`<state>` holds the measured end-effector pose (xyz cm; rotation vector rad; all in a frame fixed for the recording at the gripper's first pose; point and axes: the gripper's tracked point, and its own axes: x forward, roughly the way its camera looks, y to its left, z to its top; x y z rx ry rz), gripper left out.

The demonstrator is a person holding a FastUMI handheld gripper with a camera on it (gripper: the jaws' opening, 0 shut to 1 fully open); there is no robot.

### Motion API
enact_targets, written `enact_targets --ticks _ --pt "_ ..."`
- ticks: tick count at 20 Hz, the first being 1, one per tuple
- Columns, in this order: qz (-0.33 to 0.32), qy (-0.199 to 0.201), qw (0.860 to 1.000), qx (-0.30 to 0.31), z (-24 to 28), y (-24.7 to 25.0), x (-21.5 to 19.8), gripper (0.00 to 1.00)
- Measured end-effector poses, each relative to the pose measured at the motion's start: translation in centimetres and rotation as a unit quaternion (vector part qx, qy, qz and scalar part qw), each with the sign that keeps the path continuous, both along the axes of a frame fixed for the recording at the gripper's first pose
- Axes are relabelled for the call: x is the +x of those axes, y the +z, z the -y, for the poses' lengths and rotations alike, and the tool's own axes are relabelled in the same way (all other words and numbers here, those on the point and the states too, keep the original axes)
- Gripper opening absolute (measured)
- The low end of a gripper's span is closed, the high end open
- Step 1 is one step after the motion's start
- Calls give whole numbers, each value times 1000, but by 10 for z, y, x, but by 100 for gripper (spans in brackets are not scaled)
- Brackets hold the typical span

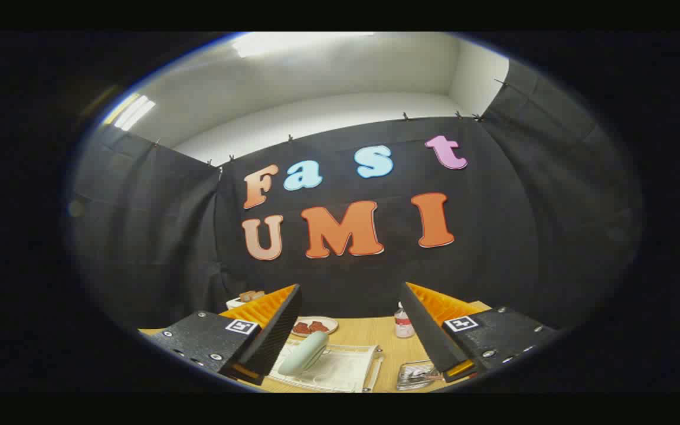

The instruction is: Take the plate from the dish rack, then take the spoon from the basket and place it into the plate.

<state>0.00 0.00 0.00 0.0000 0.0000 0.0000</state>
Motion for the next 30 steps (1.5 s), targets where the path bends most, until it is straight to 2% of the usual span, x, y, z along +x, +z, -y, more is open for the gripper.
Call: enact_targets --ticks 4,11,15,18,24,30 --pt "0 4 1000 -15 -10 0 1 99" --pt "-30 28 999 -1 -33 -12 8 99" --pt "-40 26 999 5 -37 -12 13 99" --pt "-76 30 997 -5 -42 -28 21 99" --pt "-222 38 974 -11 -52 -106 35 99" --pt "-317 37 948 6 -60 -147 53 99"
